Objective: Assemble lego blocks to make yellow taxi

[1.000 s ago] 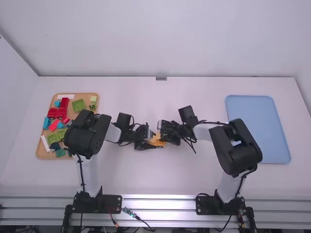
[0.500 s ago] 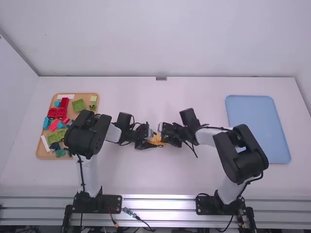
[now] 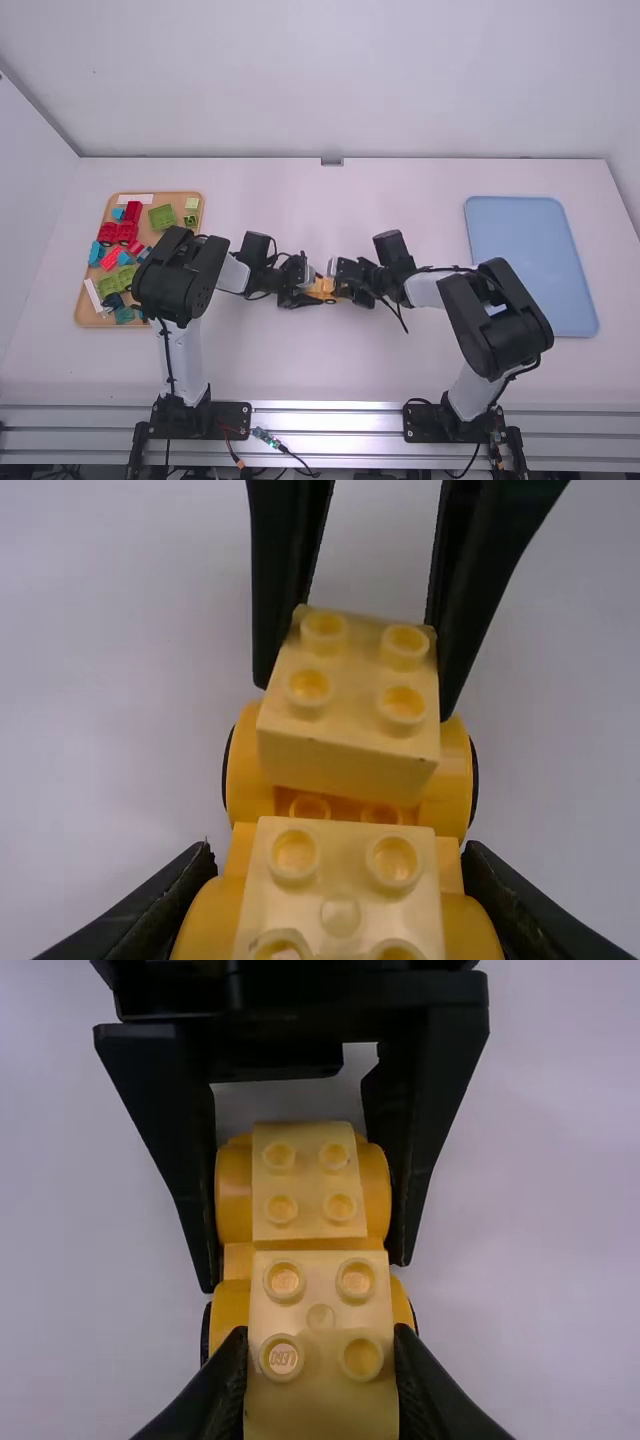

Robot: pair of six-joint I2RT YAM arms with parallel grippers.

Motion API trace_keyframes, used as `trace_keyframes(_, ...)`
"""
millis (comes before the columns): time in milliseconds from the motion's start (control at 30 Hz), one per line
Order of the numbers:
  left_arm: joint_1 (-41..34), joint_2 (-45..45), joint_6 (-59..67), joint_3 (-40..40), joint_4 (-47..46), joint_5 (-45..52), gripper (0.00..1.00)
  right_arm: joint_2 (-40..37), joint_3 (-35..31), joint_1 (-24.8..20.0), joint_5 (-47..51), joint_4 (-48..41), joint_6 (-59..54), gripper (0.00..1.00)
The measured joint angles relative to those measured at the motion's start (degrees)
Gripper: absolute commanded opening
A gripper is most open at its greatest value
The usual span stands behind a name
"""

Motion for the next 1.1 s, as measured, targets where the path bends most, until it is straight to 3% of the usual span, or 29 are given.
trace_keyframes(600,-0.11,0.00,2.84,-0.02,-0.42,0.44,0.28,0.02,0.00,0.04,-2.78,-1.09,0.22,0.00)
trace_keyframes(867,-0.11,0.00,2.82,-0.02,-0.42,0.44,0.28,1.16,3.21,0.04,-3.30,-7.41,-1.64,0.00)
trace_keyframes(1100,-0.11,0.00,2.84,-0.02,-0.42,0.44,0.27,1.16,3.28,0.07,-2.27,-4.79,-0.61,0.00)
